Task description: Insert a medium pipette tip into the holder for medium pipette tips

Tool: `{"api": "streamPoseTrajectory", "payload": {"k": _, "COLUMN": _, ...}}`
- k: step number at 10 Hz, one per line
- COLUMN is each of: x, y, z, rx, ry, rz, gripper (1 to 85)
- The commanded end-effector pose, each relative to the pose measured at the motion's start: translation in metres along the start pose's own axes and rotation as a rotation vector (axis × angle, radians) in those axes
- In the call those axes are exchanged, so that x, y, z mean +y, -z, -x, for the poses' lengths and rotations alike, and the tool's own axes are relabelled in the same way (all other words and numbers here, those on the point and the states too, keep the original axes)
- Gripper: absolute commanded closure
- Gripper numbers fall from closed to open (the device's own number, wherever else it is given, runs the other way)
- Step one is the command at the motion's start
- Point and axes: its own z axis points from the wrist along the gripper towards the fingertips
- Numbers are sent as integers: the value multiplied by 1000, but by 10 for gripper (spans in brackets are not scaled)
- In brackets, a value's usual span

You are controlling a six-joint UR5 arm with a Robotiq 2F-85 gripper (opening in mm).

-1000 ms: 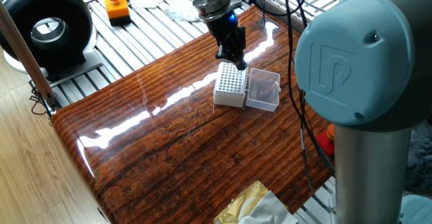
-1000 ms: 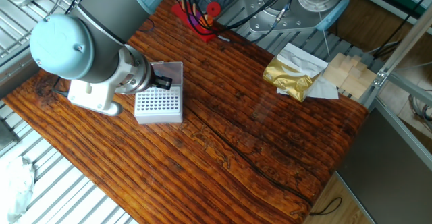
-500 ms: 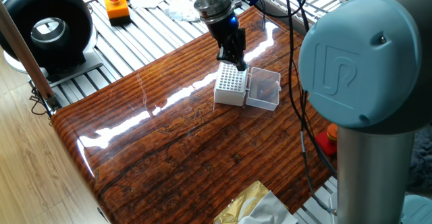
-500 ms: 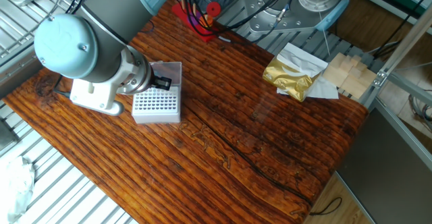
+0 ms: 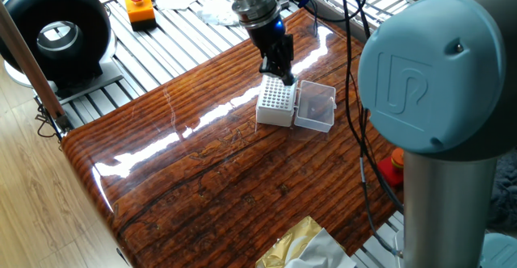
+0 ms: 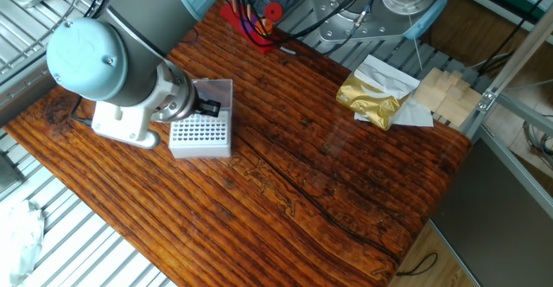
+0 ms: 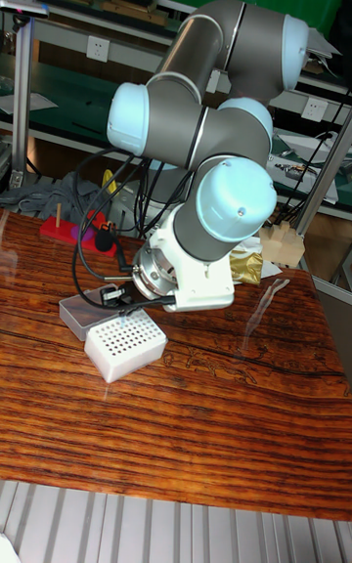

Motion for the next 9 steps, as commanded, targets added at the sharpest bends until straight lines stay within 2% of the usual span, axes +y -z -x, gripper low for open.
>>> {"api": "streamPoseTrajectory", "payload": {"k": 1, "x": 3, "y": 0, "z": 6, "rx": -17, "ry": -1, "rz": 11, "gripper": 847}}
{"api": "streamPoseTrajectory", "payload": {"k": 4, "x": 1, "y": -1, "z": 11, "rx": -27, "ry": -3, "rz": 2, "gripper": 847}}
{"api": "streamPoseTrajectory", "payload": {"k": 7, "x": 3, "y": -1, "z": 11, "rx": -18, "ry": 11, "rz": 9, "gripper": 847}}
{"api": "streamPoseTrajectory", "payload": {"k": 9, "x": 5, "y": -3, "z": 16, "rx": -29, "ry": 18, "rz": 15, "gripper": 847}}
